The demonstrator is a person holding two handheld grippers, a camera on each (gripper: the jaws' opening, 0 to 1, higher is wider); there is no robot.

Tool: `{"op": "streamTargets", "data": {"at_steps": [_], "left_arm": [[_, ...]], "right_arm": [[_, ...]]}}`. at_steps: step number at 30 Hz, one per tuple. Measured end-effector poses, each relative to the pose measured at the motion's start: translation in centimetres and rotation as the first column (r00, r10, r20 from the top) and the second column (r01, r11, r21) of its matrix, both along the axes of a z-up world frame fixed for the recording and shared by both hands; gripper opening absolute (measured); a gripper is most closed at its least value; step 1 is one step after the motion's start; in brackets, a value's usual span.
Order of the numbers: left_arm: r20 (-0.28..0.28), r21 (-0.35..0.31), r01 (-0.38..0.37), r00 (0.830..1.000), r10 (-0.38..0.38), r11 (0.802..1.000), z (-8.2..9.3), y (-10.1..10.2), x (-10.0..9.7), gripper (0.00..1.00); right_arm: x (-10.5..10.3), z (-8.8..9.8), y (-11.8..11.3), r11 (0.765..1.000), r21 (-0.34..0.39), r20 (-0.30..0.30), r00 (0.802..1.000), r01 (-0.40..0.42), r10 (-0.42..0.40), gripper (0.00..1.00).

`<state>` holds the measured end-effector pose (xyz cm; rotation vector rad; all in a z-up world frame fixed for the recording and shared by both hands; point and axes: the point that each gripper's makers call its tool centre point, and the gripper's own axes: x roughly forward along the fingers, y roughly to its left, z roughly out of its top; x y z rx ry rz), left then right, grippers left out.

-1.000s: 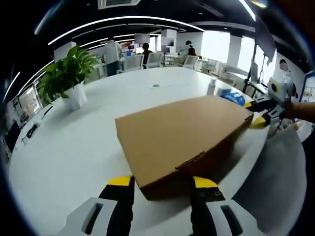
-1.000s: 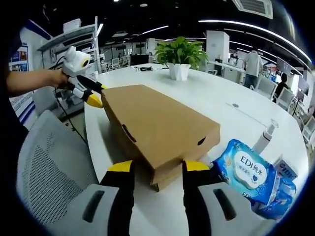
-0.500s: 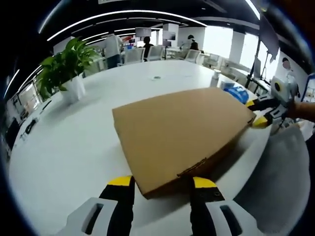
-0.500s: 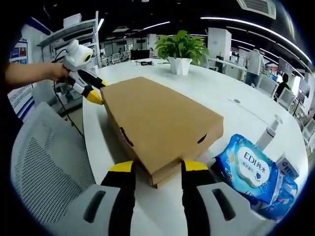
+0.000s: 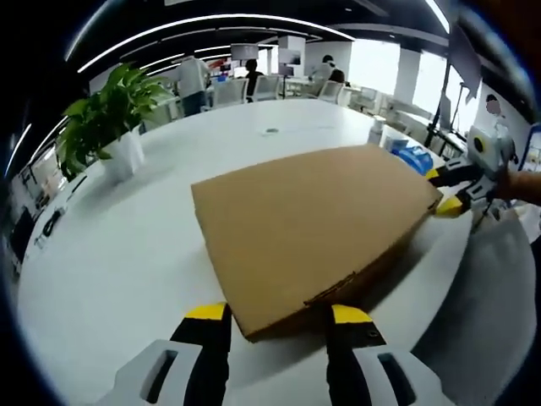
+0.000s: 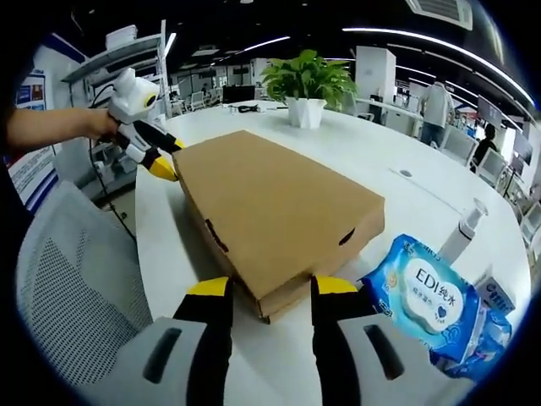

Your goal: Operate the shoe box by opening the lid, removing the specified soft item, and placing it in the target area until the item is outside and the box remains undamaged.

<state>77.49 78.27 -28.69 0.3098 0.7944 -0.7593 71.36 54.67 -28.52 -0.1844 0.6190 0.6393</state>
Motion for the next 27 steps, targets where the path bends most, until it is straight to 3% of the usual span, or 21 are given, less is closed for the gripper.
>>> {"op": "streamTargets", "data": {"at_steps": [21, 27], "left_arm": [[-0.007, 0.002, 0.008, 1.0, -0.008, 1.0, 0.0, -1.3, 4.1, 0.44], [-0.008, 0.0, 0.009, 1.0, -0.009, 1.0, -0.1, -1.8, 4.5, 0.43]], "right_arm": [[3.9, -0.2, -1.5, 1.0, -0.014, -0.004, 1.0, -0.005, 0.005, 0.33], [4.9, -0.1, -2.0, 1.0, -0.017, -0.005, 1.0, -0.004, 0.004, 0.34]]}}
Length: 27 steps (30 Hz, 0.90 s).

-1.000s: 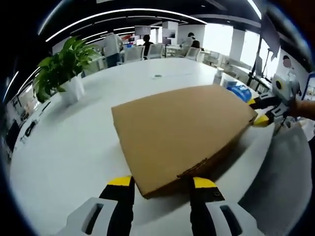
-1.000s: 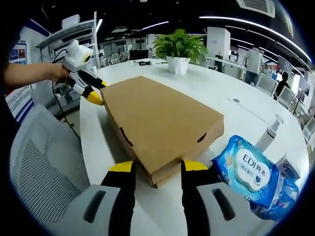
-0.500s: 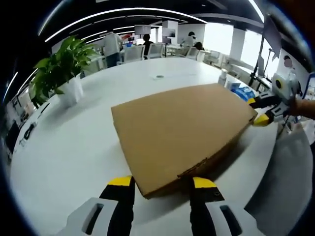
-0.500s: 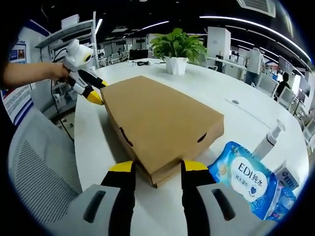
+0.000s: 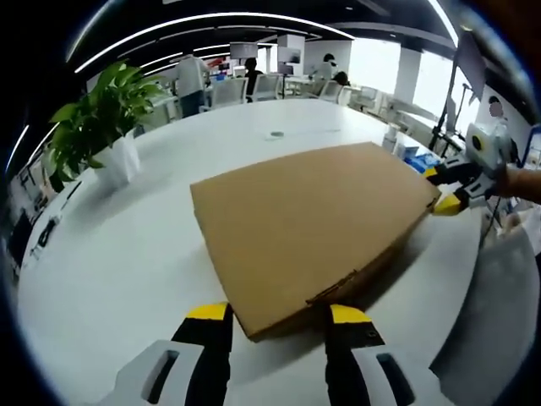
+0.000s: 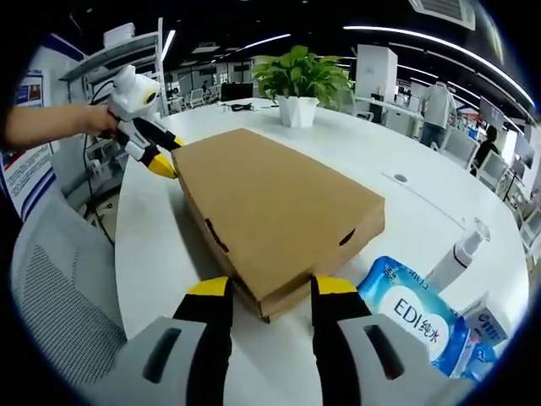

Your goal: Operate the shoe box by opening the lid, removing the specified soft item, and placing it in the target area until the item is outside and the box remains undamaged.

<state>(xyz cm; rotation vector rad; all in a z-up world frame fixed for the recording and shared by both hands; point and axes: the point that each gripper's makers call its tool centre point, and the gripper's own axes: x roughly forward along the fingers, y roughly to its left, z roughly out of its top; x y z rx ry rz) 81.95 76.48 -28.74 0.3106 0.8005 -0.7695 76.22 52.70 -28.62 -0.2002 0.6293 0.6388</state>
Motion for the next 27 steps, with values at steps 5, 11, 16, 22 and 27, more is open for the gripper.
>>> {"op": "streamTargets", "data": {"at_steps": [5, 11, 16, 22, 27], "left_arm": [[-0.002, 0.004, 0.005, 1.0, -0.005, 1.0, 0.0, -0.2, 1.1, 0.43], [-0.002, 0.007, 0.01, 1.0, -0.01, 1.0, 0.0, -0.8, 1.6, 0.43], [-0.002, 0.006, 0.008, 1.0, -0.008, 1.0, 0.1, -1.3, 2.5, 0.43], [-0.001, 0.003, 0.009, 1.0, -0.009, 1.0, 0.0, -1.3, 3.1, 0.43], [0.001, 0.003, 0.005, 1.0, -0.005, 1.0, 0.0, -1.5, 3.3, 0.43]], "right_arm": [[0.7, 0.0, -0.4, 1.0, -0.004, -0.001, 1.0, -0.001, 0.001, 0.34], [1.6, 0.1, -0.9, 1.0, -0.013, -0.002, 1.0, -0.001, 0.001, 0.34], [2.3, 0.1, -1.4, 1.0, -0.015, -0.002, 1.0, 0.002, -0.002, 0.34], [2.5, 0.2, -1.5, 1.0, -0.021, -0.001, 1.0, -0.001, 0.001, 0.34], [2.4, 0.3, -1.5, 1.0, -0.018, -0.003, 1.0, 0.007, -0.007, 0.34]]}}
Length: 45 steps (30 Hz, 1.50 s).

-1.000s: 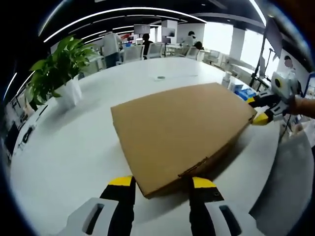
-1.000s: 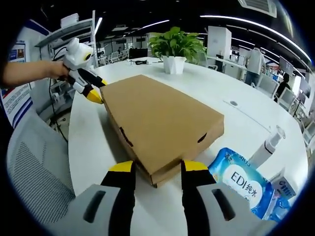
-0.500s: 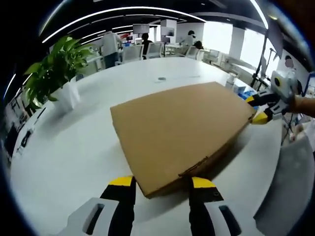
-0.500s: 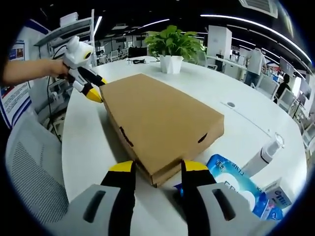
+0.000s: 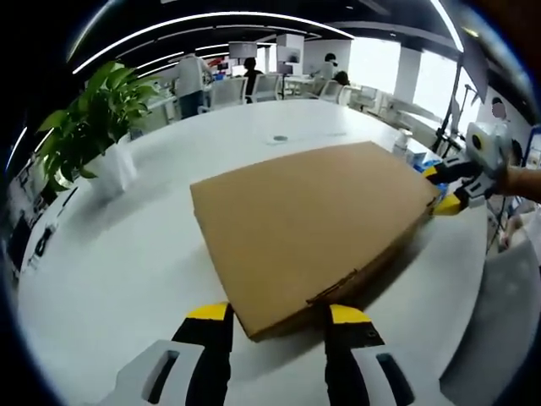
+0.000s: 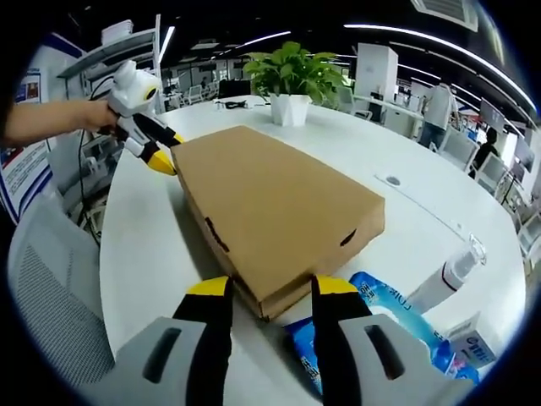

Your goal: Operate the shoe box by opening the lid, removing the specified soft item, and placing it in the target area until the item is outside and the box remains undamaged.

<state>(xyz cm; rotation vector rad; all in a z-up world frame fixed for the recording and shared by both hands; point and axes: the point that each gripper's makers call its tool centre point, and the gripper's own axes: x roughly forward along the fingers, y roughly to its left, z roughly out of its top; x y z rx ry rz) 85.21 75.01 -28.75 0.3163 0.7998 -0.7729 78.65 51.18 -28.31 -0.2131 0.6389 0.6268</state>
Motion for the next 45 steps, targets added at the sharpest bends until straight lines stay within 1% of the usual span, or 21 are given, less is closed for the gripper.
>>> {"op": "streamTargets", "data": {"at_steps": [3, 7, 10, 12, 13, 15, 17, 20, 24, 26, 28, 29, 33, 35, 37, 42, 45], "left_arm": [[0.006, -0.004, -0.005, 1.0, 0.005, 1.0, -0.1, 0.0, 0.0, 0.44], [0.005, -0.028, -0.016, 1.0, 0.016, 0.999, 0.0, -0.1, 0.0, 0.45], [0.005, -0.023, -0.011, 1.0, 0.012, 1.0, 0.0, -0.2, -0.1, 0.47], [-0.009, -0.024, -0.016, 1.0, 0.016, 1.0, 0.0, -0.2, -0.4, 0.48], [-0.008, -0.027, -0.019, 1.0, 0.019, 0.999, 0.0, -0.2, -0.5, 0.48], [0.008, -0.038, -0.023, 1.0, 0.023, 0.999, 0.4, -0.1, -0.8, 0.48], [0.012, -0.051, -0.027, 1.0, 0.027, 0.998, 0.6, 0.2, -1.0, 0.5], [0.032, -0.053, -0.026, 0.999, 0.028, 0.998, 1.2, 0.1, -2.0, 0.52], [0.055, -0.064, -0.026, 0.998, 0.029, 0.998, 1.9, 0.4, -2.7, 0.56], [0.065, -0.072, -0.029, 0.997, 0.033, 0.997, 2.4, 0.3, -3.3, 0.58], [0.077, -0.075, -0.029, 0.996, 0.035, 0.997, 3.1, 0.0, -4.1, 0.59], [0.088, -0.078, -0.026, 0.996, 0.033, 0.997, 3.5, -0.1, -4.5, 0.6], [0.12, -0.101, -0.023, 0.992, 0.035, 0.995, 4.2, -0.1, -5.1, 0.64], [0.144, -0.119, -0.018, 0.989, 0.036, 0.993, 5.0, -0.4, -5.8, 0.66], [0.166, -0.136, -0.009, 0.986, 0.031, 0.991, 5.7, -0.8, -6.6, 0.67], [0.191, -0.167, -0.006, 0.981, 0.039, 0.986, 6.4, -1.0, -7.9, 0.71], [0.198, -0.172, 0.003, 0.98, 0.031, 0.985, 6.6, -1.3, -8.9, 0.73]], "right_arm": [[0.0, 0.0, 0.0, 1.0, 0.0, 0.003, 1.0, 0.006, -0.006, 0.35], [0.1, 0.0, -0.1, 1.0, -0.001, 0.001, 1.0, 0.013, -0.013, 0.35], [0.1, 0.0, -0.2, 1.0, 0.004, 0.003, 1.0, 0.025, -0.025, 0.36], [0.3, 0.6, -0.4, 0.999, 0.014, 0.027, 0.999, 0.045, -0.045, 0.39], [0.3, 0.7, -0.5, 0.999, 0.016, 0.029, 0.998, 0.051, -0.052, 0.4], [0.0, 1.4, -0.5, 0.998, 0.035, 0.032, 0.998, 0.061, -0.062, 0.41], [-0.3, 1.8, -0.8, 0.997, 0.03, 0.045, 0.997, 0.066, -0.068, 0.42], [-0.7, 2.1, -1.4, 0.996, 0.036, 0.055, 0.995, 0.078, -0.08, 0.44], [-1.7, 2.8, -2.6, 0.993, 0.043, 0.068, 0.991, 0.11, -0.112, 0.47], [-2.3, 3.1, -3.2, 0.991, 0.045, 0.075, 0.989, 0.125, -0.128, 0.48], [-2.6, 3.1, -4.1, 0.987, 0.048, 0.081, 0.985, 0.15, -0.154, 0.49], [-3.0, 3.3, -4.6, 0.985, 0.056, 0.083, 0.982, 0.164, -0.168, 0.51], [-4.5, 3.8, -5.9, 0.977, 0.058, 0.092, 0.974, 0.205, -0.209, 0.54], [-5.4, 4.3, -6.8, 0.968, 0.069, 0.098, 0.964, 0.239, -0.245, 0.55], [-6.3, 4.6, -7.9, 0.963, 0.064, 0.104, 0.958, 0.263, -0.269, 0.57], [-8.6, 5.1, -10.2, 0.946, 0.056, 0.111, 0.94, 0.318, -0.322, 0.6], [-9.7, 5.3, -11.3, 0.935, 0.069, 0.11, 0.929, 0.347, -0.352, 0.62]]}}
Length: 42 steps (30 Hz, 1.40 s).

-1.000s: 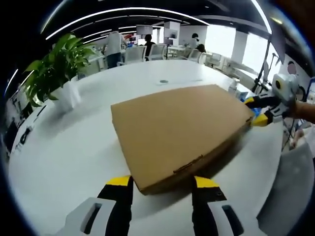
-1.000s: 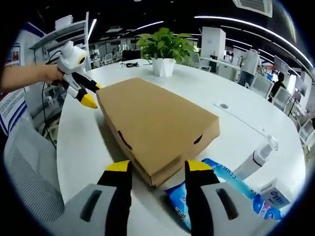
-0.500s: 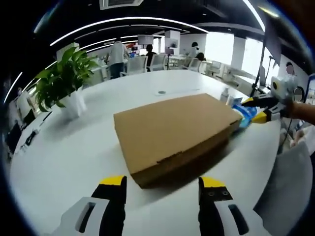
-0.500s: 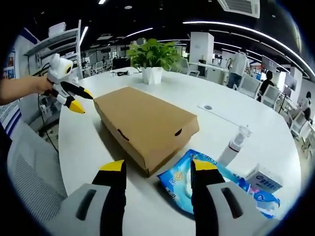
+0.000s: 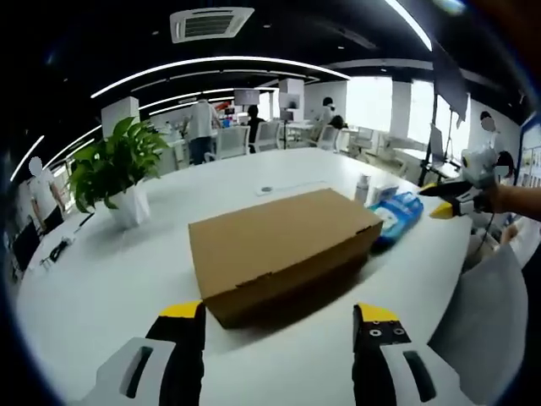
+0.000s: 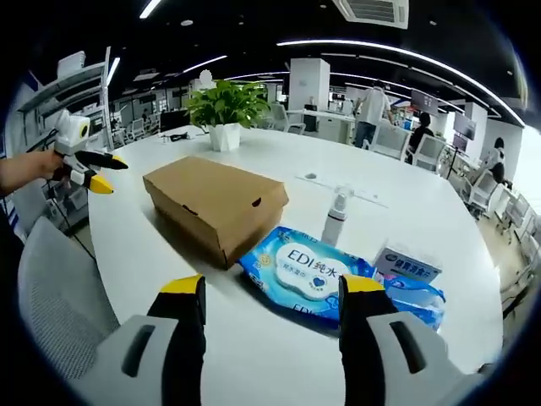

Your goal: Operate the shoe box by opening the lid, removing the specified soft item, and placing it in the target area until the item is outside and the box remains undamaged.

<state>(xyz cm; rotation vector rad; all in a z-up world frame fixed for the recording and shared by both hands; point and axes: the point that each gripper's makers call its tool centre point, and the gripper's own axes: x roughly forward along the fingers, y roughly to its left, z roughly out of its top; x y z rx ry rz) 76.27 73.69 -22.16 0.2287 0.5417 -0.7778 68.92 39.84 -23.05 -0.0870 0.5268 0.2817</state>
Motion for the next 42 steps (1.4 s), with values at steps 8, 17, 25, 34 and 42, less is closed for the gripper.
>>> {"op": "streamTargets", "data": {"at_steps": [8, 17, 25, 34, 42], "left_arm": [[0.046, -0.03, 0.001, 0.999, 0.0, 1.0, 1.6, -0.3, -2.0, 0.82], [0.102, -0.065, 0.01, 0.995, -0.004, 0.998, 3.1, -0.5, -3.7, 0.9], [0.084, -0.083, -0.009, 0.996, 0.016, 0.996, 2.7, -0.4, -4.5, 0.96], [0.09, -0.075, -0.014, 0.996, 0.021, 0.997, 2.6, -0.2, -5.2, 1.0], [0.088, -0.079, -0.016, 0.996, 0.023, 0.997, 2.4, -0.1, -5.1, 1.0]], "right_arm": [[-3.2, 0.7, -2.2, 0.997, -0.011, 0.007, 0.997, 0.071, -0.071, 0.7], [-6.1, 0.7, -3.4, 0.991, -0.013, 0.007, 0.991, 0.131, -0.131, 0.84], [-7.2, 0.5, -3.6, 0.986, 0.008, 0.005, 0.986, 0.164, -0.164, 0.92], [-7.5, 0.6, -4.0, 0.985, -0.001, 0.013, 0.985, 0.174, -0.174, 0.96], [-7.4, 0.3, -4.0, 0.985, -0.008, 0.007, 0.985, 0.173, -0.173, 0.95]]}}
